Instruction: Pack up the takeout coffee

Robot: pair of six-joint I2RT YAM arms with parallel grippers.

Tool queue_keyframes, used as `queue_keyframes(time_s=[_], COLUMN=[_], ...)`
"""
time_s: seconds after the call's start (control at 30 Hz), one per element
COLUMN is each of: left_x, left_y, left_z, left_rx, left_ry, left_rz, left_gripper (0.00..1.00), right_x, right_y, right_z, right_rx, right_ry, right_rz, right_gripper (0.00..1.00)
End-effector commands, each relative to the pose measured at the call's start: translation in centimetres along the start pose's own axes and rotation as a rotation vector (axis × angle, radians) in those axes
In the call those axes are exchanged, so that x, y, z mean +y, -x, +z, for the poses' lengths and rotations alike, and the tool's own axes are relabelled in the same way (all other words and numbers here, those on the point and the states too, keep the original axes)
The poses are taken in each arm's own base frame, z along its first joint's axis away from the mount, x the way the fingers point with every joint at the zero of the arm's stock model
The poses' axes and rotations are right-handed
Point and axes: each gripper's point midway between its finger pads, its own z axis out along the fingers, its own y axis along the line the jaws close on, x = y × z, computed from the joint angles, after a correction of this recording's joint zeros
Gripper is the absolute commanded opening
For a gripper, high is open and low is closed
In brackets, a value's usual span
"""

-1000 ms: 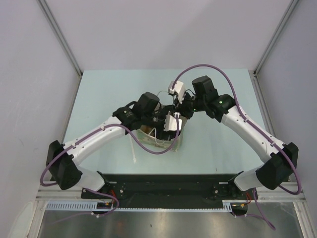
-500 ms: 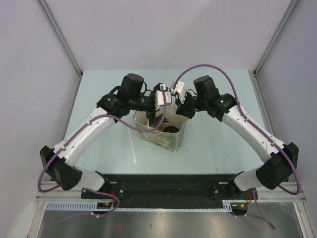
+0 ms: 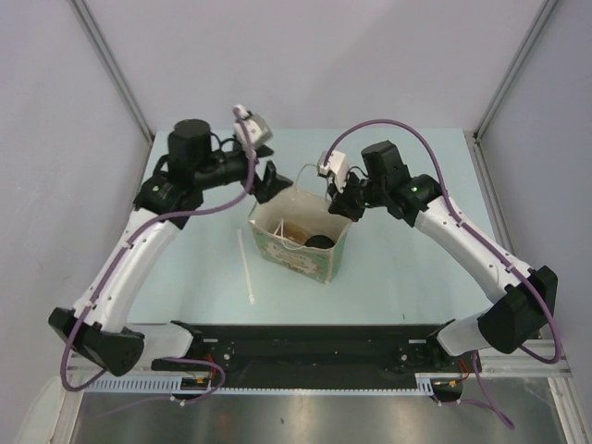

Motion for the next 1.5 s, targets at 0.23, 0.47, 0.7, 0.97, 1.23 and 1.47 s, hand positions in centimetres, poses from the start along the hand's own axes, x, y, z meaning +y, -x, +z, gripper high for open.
queue_keyframes(time_s=[0.23,0.47,0.7,0.97,1.23,1.47], left_x=[9.0,8.2,7.6,7.1,6.5,6.7], left_y=[-10.5,-23.5,-31.6,-35.1,-39.1,-40.6], left_z=[-11.3,-7.7,-5.2,-2.7,-2.3,-2.6], left_rx=[0.102,0.392,0.566,0.655,0.844,0.928], left_ry=[0.811,0.801,0.806,0.795,0.868,0.879], left_rz=[-0.619,-0.918,-1.048,-1.055,-0.970,-0.936], left_gripper=[0.97,0.90,0.81,0.64,0.47,0.27], right_x=[-0.5,-0.7,-0.9,-0.9,-0.4,-0.1], right_y=[0.7,0.4,0.2,-0.4,-0.5,-0.1], right_z=[-1.9,-2.5,-2.9,-3.1,-3.1,-3.3], right_rx=[-0.006,0.002,0.011,0.021,0.012,-0.007], right_ry=[-0.097,-0.109,-0.123,-0.118,-0.095,-0.082], right_rz=[0.135,0.122,0.109,0.117,0.116,0.114], right_gripper=[0.00,0.00,0.00,0.00,0.00,0.00])
